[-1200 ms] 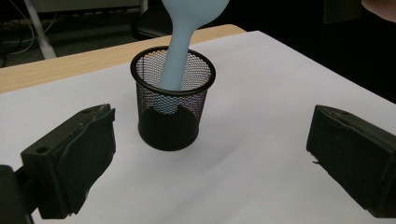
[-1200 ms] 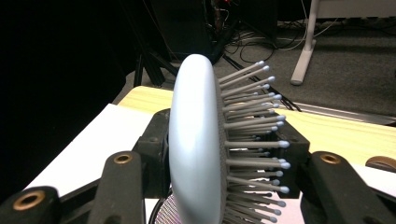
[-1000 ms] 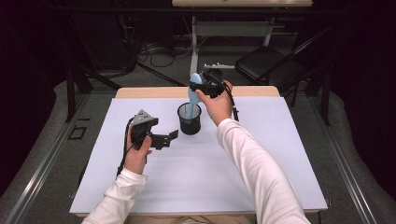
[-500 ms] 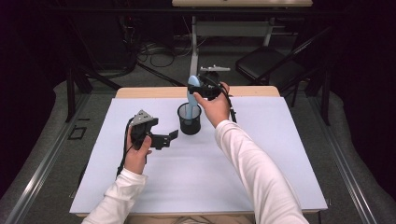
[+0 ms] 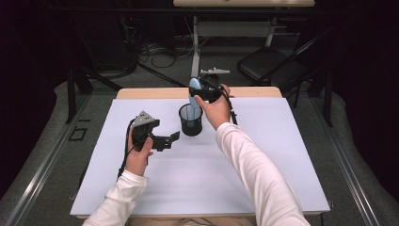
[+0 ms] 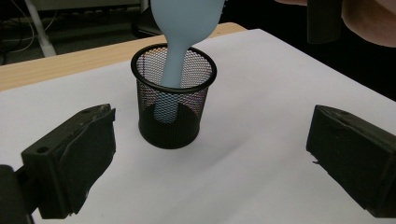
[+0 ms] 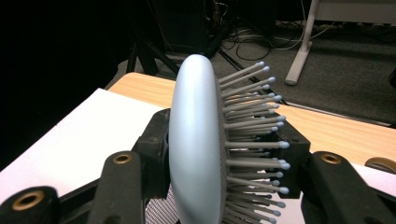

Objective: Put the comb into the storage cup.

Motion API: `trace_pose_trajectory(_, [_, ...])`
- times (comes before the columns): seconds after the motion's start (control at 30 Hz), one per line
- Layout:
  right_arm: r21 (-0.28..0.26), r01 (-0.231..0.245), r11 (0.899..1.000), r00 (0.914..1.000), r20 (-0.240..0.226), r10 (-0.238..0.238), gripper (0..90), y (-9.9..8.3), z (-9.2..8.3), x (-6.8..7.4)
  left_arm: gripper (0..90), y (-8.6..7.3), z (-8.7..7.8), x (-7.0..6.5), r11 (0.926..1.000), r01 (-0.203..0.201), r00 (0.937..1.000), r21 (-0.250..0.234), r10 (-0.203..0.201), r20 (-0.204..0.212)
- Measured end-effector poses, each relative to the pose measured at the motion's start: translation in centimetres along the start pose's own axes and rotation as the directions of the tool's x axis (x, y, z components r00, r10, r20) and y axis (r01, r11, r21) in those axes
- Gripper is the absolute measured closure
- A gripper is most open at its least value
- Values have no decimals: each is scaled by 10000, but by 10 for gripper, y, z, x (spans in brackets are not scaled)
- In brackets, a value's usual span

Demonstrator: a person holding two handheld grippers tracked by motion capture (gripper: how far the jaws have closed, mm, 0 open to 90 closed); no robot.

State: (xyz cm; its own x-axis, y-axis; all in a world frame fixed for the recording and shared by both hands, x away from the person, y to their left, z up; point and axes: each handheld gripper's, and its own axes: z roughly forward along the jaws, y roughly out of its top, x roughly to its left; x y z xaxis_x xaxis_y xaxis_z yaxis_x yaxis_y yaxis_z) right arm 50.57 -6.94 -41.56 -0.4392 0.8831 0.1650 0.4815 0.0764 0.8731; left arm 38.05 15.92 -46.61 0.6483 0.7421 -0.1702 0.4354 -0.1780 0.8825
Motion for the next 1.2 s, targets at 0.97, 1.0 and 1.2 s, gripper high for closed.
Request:
trace_pose_trajectory(0.97, [154, 482, 9987, 9988, -116, -480, 479, -3, 1, 4, 16, 0, 0, 0, 10000, 10, 10000, 4, -10, 8])
trace_pose_trajectory(1.0, [188, 464, 9987, 9989, -123, -461, 477, -3, 1, 5, 16, 0, 0, 0, 10000, 12, 10000, 4, -12, 10])
trace_pose_trajectory(1.2, [233, 491, 9985, 9988, -66, -489, 473, -3, 0, 6, 16, 0, 1, 0, 10000, 12, 10000, 9, -12, 16])
